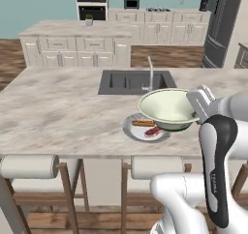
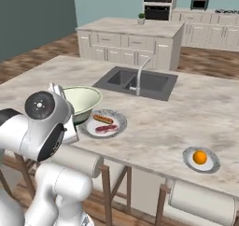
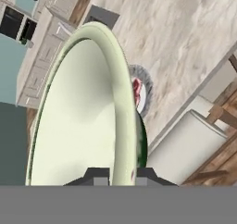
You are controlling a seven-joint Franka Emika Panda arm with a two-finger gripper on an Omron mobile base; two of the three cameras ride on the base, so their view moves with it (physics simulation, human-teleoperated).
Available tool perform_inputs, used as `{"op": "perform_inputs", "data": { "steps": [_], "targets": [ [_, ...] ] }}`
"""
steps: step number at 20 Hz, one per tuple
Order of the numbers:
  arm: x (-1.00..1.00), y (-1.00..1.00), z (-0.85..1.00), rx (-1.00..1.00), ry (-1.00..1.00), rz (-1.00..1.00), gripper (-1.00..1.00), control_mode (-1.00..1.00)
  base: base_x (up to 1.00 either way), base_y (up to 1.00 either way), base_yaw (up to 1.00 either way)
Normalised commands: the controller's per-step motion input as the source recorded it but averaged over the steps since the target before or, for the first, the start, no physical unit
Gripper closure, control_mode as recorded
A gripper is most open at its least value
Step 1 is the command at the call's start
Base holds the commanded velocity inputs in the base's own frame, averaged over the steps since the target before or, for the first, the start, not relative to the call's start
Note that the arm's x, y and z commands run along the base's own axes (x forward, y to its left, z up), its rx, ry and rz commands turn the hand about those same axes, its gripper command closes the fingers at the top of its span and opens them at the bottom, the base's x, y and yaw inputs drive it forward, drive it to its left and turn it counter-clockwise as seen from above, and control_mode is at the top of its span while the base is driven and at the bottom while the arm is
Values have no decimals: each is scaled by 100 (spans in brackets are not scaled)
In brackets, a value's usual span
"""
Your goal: Take the smaller bowl and place it next to the appetizer plate on the dining counter , and place the larger bowl next to the plate with cooked food.
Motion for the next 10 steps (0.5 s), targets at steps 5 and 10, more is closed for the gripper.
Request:
{"op": "perform_inputs", "data": {
  "steps": [5,10],
  "targets": [
    [0,0,0,0,0,0,100,100,33,-32,34],
    [30,-41,-11,16,0,18,100,-100,0,0,0]
  ]
}}
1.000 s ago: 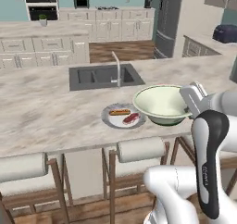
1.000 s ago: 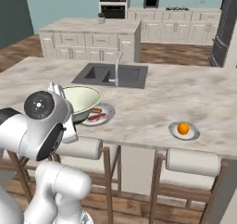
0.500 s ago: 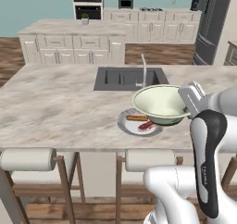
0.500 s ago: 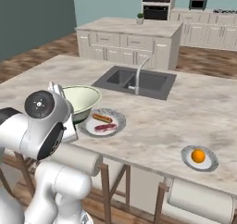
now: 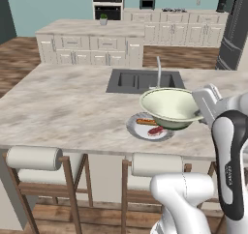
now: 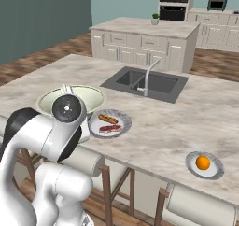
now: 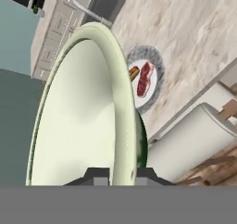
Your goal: Take the smaller bowl and place it next to the appetizer plate on the dining counter , and place the larger bowl next to the plate with cooked food.
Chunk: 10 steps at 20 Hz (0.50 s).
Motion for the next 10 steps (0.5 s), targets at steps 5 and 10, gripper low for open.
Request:
{"op": "perform_inputs", "data": {
  "steps": [5,10],
  "targets": [
    [8,-53,-24,11,0,-17,100,-100,0,0,0],
    [0,-69,-38,7,8,-47,100,-100,0,0,0]
  ]
}}
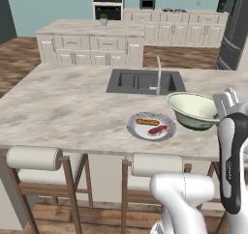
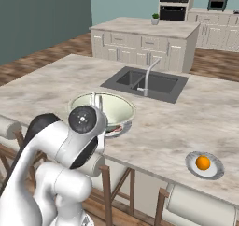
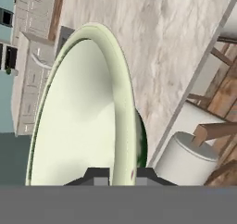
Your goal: Take the smaller bowl and place it next to the appetizer plate on the dining counter , and place the larger bowl next to the plate with cooked food.
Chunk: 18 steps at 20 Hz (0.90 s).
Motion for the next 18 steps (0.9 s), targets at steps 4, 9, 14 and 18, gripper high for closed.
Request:
{"op": "perform_inputs", "data": {
  "steps": [4,9,14,18],
  "targets": [
    [0,-98,-50,11,2,-42,100,-100,0,0,0],
    [45,-94,-50,5,0,-3,100,-100,0,0,0],
    [72,-77,-38,0,7,21,100,-100,0,0,0],
    [77,-29,-27,-7,23,18,100,-100,0,0,0]
  ]
}}
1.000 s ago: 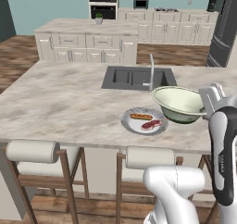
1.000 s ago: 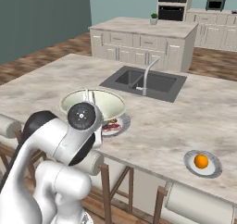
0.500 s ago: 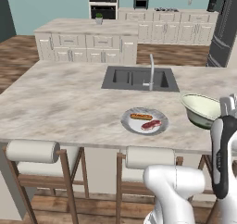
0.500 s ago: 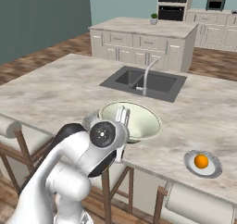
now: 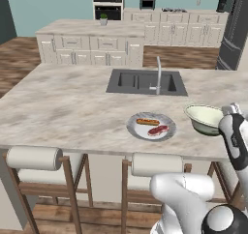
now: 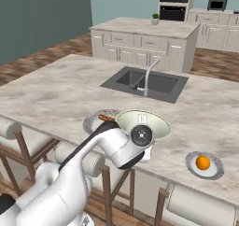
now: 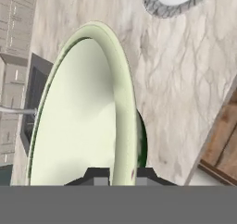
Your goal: Take the smaller bowl and place it next to the appetizer plate on the dining counter , and place the larger bowl next to the plate with cooked food.
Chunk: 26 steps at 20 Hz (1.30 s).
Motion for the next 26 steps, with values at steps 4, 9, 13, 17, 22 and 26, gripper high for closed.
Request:
{"op": "perform_inputs", "data": {
  "steps": [4,9,13,17,22,26],
  "targets": [
    [86,0,-26,-1,8,12,100,-100,0,0,0],
    [82,0,-35,0,0,10,100,-100,0,0,0],
    [80,0,-26,0,-2,14,100,-100,0,0,0],
    [25,-4,-6,0,-10,16,100,-100,0,0,0],
    [0,-20,-18,0,-11,12,100,-100,0,0,0],
    [-31,-4,-15,0,-11,8,100,-100,0,0,0]
  ]
}}
